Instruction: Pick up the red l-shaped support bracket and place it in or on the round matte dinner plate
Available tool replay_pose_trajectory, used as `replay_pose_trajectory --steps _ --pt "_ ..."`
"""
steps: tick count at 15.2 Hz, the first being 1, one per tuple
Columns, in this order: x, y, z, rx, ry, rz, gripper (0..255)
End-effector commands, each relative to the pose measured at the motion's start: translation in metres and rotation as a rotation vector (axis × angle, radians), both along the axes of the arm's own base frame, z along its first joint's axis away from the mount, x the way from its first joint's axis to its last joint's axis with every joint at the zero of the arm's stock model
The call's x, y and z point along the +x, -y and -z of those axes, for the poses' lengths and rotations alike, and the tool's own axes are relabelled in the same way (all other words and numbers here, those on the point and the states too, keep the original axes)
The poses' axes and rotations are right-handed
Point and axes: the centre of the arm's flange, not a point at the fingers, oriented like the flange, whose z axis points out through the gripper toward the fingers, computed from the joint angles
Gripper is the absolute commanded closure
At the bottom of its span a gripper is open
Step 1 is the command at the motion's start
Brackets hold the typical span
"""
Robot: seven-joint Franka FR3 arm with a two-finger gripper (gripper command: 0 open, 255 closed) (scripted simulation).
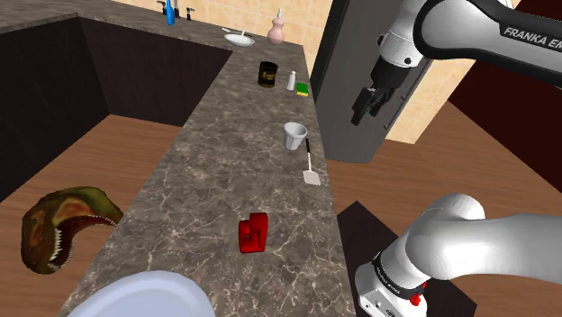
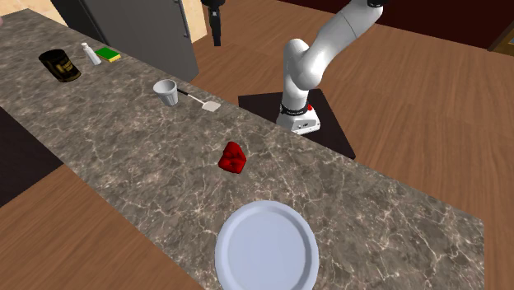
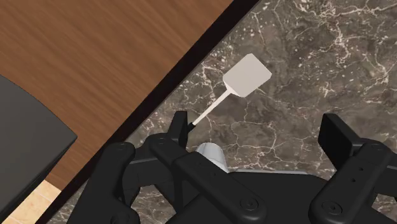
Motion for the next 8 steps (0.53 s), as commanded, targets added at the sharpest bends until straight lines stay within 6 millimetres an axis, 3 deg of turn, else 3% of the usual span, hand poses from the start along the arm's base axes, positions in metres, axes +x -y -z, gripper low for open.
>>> replay_pose_trajectory --steps 1,8 --pt "0.000 0.000 0.000 0.000 0.000 0.000 0" --pt "0.004 -0.079 0.044 0.006 -0.003 -0.062 0"
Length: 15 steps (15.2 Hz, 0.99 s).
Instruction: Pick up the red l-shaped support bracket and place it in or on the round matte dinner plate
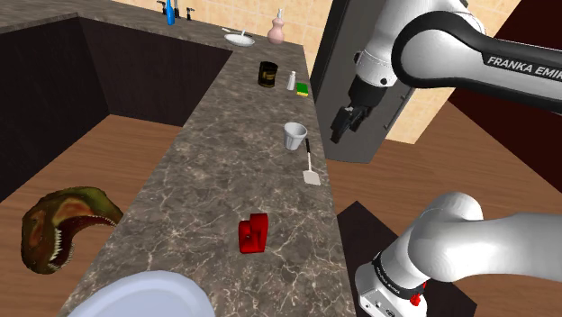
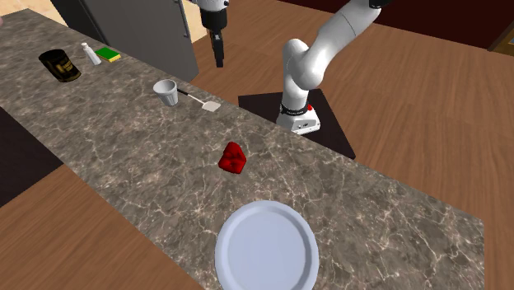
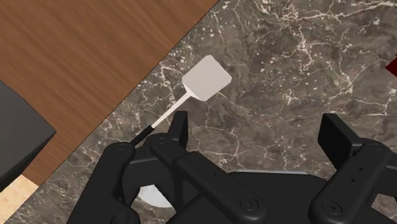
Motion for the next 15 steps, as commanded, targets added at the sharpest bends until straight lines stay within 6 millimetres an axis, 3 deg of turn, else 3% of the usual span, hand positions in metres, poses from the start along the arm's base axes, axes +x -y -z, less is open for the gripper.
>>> replay_pose_trajectory --steps 1,15 --pt "0.002 -0.026 0.013 0.002 0.000 -0.018 0" --pt "-0.008 -0.185 0.100 0.013 -0.007 -0.141 0"
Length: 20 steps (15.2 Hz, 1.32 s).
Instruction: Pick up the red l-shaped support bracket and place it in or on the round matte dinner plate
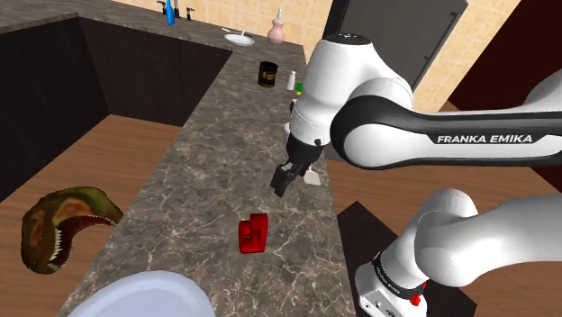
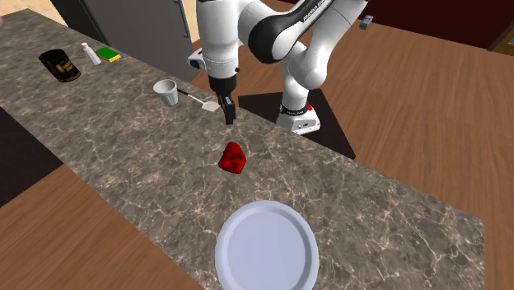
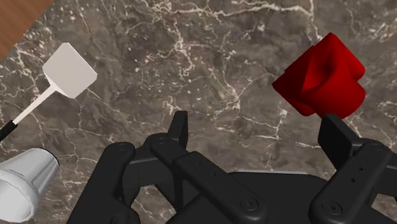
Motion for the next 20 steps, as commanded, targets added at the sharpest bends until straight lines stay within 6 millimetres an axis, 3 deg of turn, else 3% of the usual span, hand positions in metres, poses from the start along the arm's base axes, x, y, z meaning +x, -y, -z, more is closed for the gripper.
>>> replay_pose_trajectory --steps 1,6,14,20 --pt "-0.004 -0.023 0.013 0.002 -0.001 -0.018 0" --pt "-0.013 -0.080 0.044 0.006 -0.003 -0.062 0" --pt "-0.011 -0.081 0.085 0.006 -0.003 -0.063 0" --pt "-0.011 -0.081 0.085 0.006 -0.003 -0.063 0"
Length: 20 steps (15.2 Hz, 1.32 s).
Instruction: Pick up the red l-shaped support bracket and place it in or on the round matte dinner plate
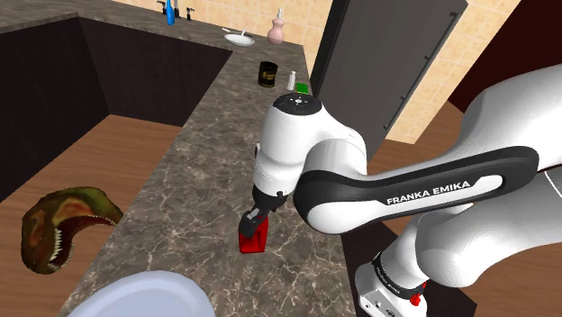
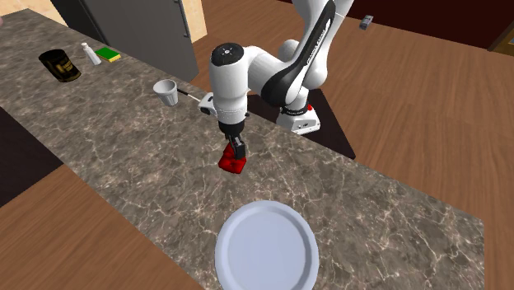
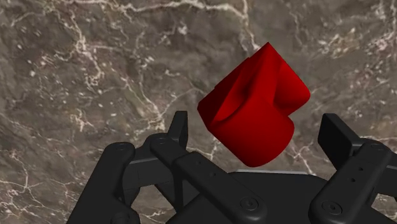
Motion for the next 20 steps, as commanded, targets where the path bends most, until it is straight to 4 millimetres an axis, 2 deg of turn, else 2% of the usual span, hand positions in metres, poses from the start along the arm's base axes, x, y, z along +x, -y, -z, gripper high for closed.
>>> replay_pose_trajectory --steps 1,2,3,12,20 --pt "0.000 0.000 0.000 0.000 0.000 0.000 0" --pt "0.000 0.000 0.000 0.000 0.000 0.000 0" --pt "0.000 0.000 0.000 0.000 0.000 0.000 255" --pt "0.000 0.000 0.000 0.000 0.000 0.000 255" --pt "0.000 0.000 -0.042 0.000 0.000 0.000 255"
